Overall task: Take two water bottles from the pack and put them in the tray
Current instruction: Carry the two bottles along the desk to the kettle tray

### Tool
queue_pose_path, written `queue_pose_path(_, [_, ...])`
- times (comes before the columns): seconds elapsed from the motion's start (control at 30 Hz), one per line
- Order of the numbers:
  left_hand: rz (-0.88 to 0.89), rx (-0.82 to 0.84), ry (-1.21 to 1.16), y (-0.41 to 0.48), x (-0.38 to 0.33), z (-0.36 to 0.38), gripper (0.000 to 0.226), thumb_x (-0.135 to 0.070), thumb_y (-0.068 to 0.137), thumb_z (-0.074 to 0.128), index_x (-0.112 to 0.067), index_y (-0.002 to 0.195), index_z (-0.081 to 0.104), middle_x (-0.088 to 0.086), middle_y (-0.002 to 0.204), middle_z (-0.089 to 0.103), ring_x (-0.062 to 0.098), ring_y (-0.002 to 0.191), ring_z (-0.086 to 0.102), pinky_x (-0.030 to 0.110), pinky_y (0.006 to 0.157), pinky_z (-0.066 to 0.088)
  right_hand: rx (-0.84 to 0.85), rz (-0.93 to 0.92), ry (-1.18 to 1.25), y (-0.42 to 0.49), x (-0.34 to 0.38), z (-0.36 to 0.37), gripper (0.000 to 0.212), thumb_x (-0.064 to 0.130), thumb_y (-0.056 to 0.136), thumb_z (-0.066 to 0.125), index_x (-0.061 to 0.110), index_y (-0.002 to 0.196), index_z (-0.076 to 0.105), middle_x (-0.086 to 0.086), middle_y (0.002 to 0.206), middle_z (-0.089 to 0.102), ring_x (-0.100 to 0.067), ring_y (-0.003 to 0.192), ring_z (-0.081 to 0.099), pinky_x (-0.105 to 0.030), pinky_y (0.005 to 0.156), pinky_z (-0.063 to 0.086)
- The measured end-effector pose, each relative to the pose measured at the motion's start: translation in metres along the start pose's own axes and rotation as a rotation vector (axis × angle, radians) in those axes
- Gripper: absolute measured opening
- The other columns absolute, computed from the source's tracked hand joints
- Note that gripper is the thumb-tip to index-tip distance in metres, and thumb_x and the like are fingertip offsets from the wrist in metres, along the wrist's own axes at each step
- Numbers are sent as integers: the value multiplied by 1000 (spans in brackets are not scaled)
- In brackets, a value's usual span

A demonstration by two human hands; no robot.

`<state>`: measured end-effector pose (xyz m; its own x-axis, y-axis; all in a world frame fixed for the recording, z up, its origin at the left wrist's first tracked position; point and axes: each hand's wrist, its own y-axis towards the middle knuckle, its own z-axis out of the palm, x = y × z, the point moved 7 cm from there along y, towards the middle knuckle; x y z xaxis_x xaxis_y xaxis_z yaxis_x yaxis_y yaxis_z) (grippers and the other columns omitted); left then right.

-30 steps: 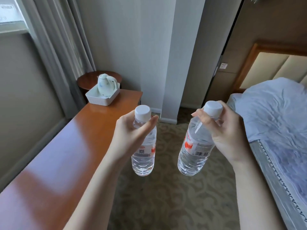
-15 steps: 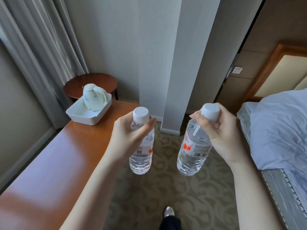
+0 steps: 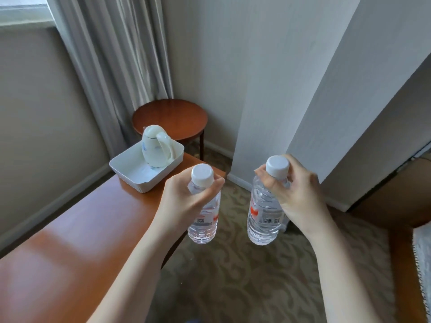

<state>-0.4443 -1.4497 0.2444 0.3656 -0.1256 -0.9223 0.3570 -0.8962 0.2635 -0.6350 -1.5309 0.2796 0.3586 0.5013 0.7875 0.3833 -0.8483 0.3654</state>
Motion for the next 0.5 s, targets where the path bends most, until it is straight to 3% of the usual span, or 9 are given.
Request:
queue_pose_path(0.2, [-98,-119,14,63,63,-17,11,-40,81,69,-29,84,69,-16,89,72,5,87,68,20,71,55,199,-52,34,91,-35,67,45,54,74,59,12,91,62,-1,87,71,-8,81,62,-10,64,47])
queue_pose_path(0.27, [-119,-154,12,83,85,-24,14,-43,79,70,-29,83,69,-15,88,72,5,85,68,21,70,55,257,-55,47,116,-47,91,46,54,73,59,13,93,63,-2,90,71,-10,83,64,-15,68,50])
queue_pose_path(0.37, [-170,-201,4,111,115,-34,28,-53,72,68,-27,84,71,-11,85,73,7,87,68,21,72,55,329,-55,60,153,-63,127,48,55,72,59,14,96,63,-1,93,72,-8,87,64,-11,71,50])
queue_pose_path(0.5, [-233,-267,19,141,150,-49,28,-43,73,71,-20,88,71,-6,91,73,6,90,65,16,77,51,440,-55,51,196,-79,173,53,59,70,57,15,99,62,1,97,72,-4,91,65,-4,72,48])
